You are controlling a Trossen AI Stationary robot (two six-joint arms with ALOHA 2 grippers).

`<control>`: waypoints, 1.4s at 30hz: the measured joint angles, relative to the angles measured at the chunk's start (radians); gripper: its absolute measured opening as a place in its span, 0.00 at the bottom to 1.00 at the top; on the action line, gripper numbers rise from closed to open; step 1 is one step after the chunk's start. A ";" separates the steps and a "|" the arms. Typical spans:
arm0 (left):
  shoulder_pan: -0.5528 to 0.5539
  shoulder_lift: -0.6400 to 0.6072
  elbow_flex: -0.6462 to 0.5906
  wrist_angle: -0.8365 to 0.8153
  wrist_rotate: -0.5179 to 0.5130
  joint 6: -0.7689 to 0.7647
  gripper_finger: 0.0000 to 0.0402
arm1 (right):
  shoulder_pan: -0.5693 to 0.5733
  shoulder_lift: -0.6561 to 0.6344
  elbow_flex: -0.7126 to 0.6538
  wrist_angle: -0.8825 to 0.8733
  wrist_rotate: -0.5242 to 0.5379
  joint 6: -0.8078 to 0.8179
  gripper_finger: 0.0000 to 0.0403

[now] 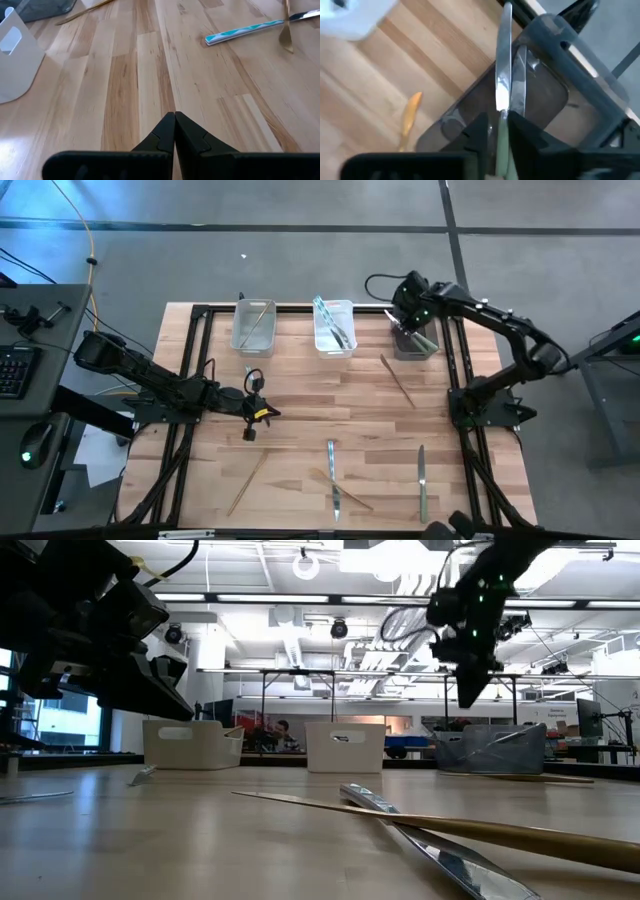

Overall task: Sort silverware by color (type)
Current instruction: Adjust the green table knives in the bin

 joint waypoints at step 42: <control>0.000 0.000 0.000 0.001 0.000 0.001 0.00 | 0.050 0.154 -0.242 0.413 0.218 -0.099 0.22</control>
